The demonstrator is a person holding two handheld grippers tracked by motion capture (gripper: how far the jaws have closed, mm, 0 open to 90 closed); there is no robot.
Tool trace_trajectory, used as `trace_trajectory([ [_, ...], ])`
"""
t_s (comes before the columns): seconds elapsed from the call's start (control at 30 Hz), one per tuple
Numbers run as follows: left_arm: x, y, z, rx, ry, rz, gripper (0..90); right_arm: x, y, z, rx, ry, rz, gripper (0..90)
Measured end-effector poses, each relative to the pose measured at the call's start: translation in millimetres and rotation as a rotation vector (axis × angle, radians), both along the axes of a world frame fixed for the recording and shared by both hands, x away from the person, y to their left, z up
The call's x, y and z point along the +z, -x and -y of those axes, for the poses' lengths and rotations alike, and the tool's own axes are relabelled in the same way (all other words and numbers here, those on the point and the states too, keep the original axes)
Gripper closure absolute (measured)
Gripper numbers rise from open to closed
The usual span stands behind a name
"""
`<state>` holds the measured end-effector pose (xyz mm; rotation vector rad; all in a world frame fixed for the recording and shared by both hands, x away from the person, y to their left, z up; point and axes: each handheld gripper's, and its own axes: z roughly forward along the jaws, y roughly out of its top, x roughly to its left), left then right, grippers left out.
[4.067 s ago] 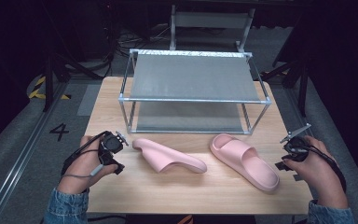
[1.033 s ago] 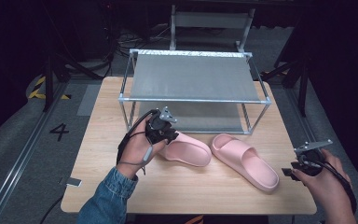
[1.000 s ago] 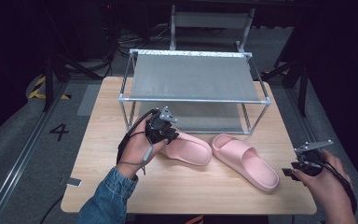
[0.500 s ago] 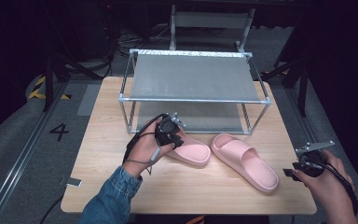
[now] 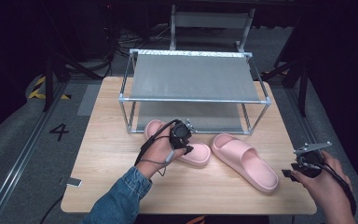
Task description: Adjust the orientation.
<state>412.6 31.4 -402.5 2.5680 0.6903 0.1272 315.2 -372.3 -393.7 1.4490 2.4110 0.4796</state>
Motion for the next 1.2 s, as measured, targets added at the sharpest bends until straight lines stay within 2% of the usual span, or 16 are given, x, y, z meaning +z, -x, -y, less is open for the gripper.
trace_trajectory([
  [0.03, -1.1, -0.4, -0.3, 0.002, -0.018, -0.002, 69.3, -0.3, -0.1, -0.2, 0.002, -0.001, -0.003, 53.8],
  [0.13, -3.9, 0.0, -1.7, 0.021, -0.027, -0.017, 71.9, -0.7, -0.5, -1.1, 0.006, 0.001, -0.005, 53.6],
  [0.33, -3.6, 0.7, -10.9, 0.062, -0.079, -0.018, 73.9, 0.6, -3.3, -3.1, 0.016, 0.003, 0.000, 53.0],
  [0.6, -1.5, 9.0, -31.9, 0.117, -0.098, -0.048, 75.8, 3.5, -14.7, -11.3, 0.047, 0.000, 0.009, 52.5],
  [0.8, 0.7, 17.8, -54.4, 0.167, -0.124, -0.062, 75.0, 5.0, -26.5, -22.1, 0.083, -0.002, 0.015, 52.2],
  [1.07, 4.3, 26.2, -93.1, 0.250, -0.130, -0.101, 74.6, 4.9, -42.3, -39.4, 0.135, -0.005, 0.018, 51.9],
  [1.2, 4.9, 27.8, -104.0, 0.271, -0.127, -0.110, 73.9, 4.9, -47.0, -45.4, 0.152, -0.007, 0.016, 51.8],
])
